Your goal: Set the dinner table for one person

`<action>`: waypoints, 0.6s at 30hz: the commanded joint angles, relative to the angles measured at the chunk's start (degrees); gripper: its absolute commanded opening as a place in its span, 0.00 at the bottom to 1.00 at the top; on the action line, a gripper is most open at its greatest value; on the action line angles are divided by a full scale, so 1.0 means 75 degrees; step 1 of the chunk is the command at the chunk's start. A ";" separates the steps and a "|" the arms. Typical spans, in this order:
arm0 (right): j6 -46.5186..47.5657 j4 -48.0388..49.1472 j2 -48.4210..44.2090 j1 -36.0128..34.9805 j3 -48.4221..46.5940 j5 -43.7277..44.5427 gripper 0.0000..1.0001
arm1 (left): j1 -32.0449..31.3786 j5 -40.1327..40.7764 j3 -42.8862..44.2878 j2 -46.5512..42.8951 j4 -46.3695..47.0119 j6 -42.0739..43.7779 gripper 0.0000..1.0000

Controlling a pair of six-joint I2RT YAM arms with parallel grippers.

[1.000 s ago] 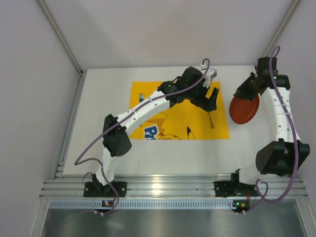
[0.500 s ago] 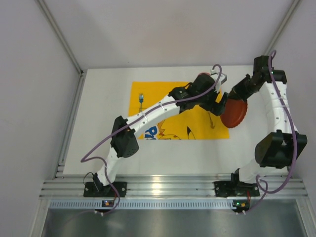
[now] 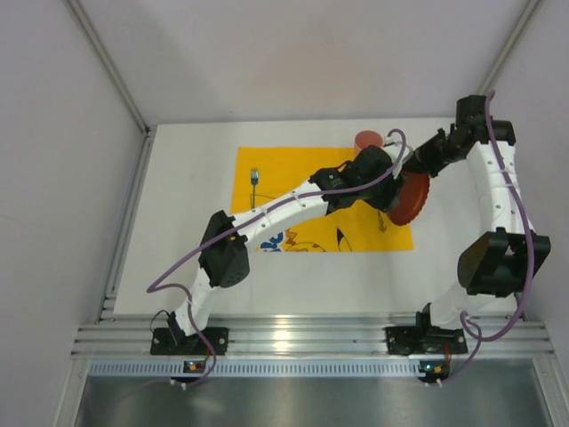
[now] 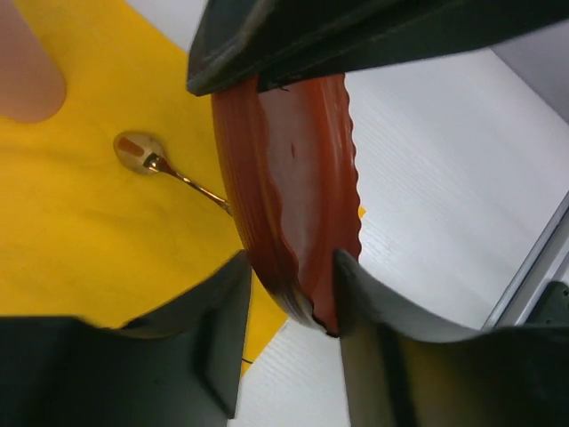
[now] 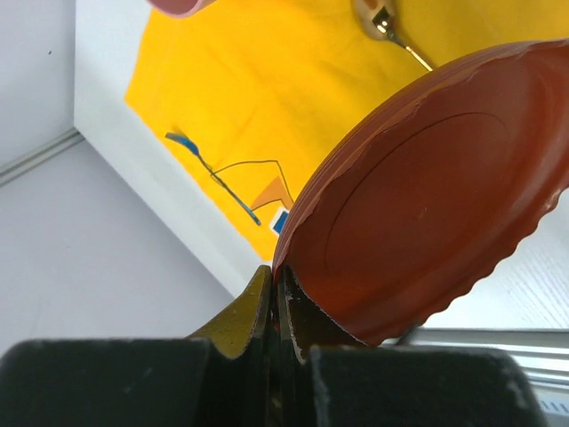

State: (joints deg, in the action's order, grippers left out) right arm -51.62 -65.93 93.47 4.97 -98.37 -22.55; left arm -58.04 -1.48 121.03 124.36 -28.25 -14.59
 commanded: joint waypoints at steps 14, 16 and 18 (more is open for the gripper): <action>0.0728 0.0085 -0.0791 -0.0452 -0.0497 -0.0603 0.99 | 0.0215 0.1216 -0.0806 -0.1297 -0.0346 0.0293 0.00; 0.1230 -0.0231 -0.0651 -0.0440 -0.1096 -0.0393 1.00 | 0.0542 0.1263 -0.1124 -0.1498 -0.0579 0.0036 0.00; 0.1572 -0.0688 -0.0650 -0.0429 -0.1847 -0.0090 1.00 | 0.1044 0.1251 -0.1791 -0.1883 -0.0698 -0.0256 0.00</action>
State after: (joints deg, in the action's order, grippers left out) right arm -45.84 -68.45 89.82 2.28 -103.55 -24.75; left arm -55.16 6.92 111.87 116.27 -31.62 -13.96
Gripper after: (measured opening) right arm 0.994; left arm 0.097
